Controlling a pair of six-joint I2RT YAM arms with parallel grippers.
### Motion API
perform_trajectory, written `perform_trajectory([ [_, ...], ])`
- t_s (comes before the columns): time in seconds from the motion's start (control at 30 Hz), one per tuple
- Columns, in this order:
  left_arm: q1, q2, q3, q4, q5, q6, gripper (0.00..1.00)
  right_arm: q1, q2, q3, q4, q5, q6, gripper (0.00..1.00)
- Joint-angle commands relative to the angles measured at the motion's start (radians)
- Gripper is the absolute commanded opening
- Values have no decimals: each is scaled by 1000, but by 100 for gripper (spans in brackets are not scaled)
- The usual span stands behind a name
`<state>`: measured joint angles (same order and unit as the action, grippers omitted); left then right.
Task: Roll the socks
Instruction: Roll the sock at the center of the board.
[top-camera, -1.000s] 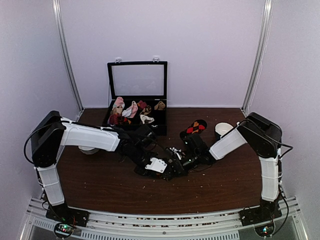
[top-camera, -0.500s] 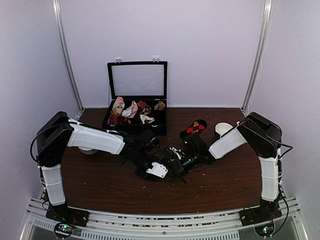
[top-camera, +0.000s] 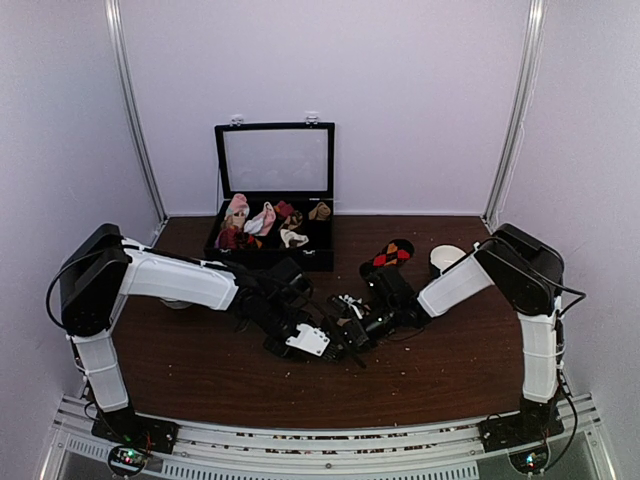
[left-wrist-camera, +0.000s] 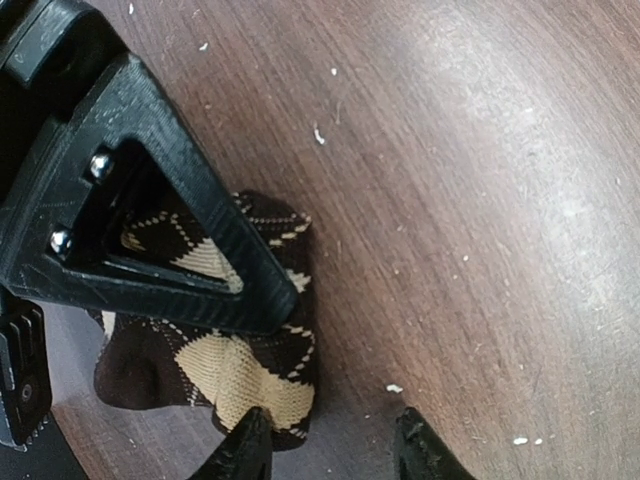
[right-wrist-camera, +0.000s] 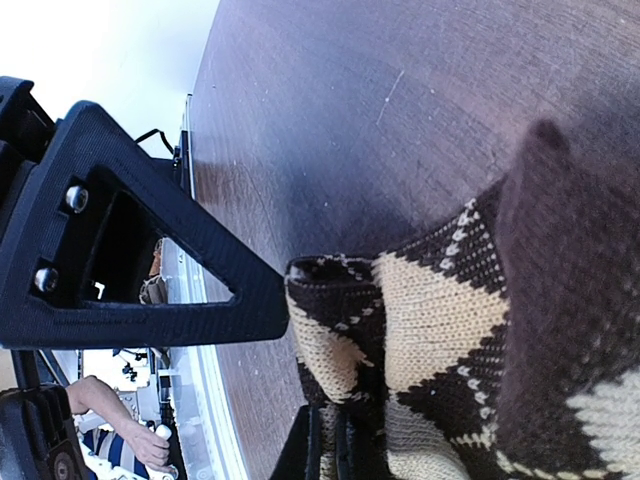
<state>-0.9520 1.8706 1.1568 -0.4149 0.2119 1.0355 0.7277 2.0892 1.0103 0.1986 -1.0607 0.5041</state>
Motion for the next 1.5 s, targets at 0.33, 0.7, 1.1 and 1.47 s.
perform_trajectory([
  [0.33, -1, 74, 81, 34, -9, 2, 42, -5, 82, -26, -242, 107, -4, 0],
  [0.7, -3, 168, 129, -8, -46, 17, 33, -5, 80, 1, -233, 95, 4, 4],
  [1.1, 15, 174, 149, -233, 41, -84, 0, -20, -70, -22, -219, 204, -100, 37],
  [1.47, 109, 158, 195, -428, 248, -277, 0, -25, -372, -222, -134, 455, -232, 51],
])
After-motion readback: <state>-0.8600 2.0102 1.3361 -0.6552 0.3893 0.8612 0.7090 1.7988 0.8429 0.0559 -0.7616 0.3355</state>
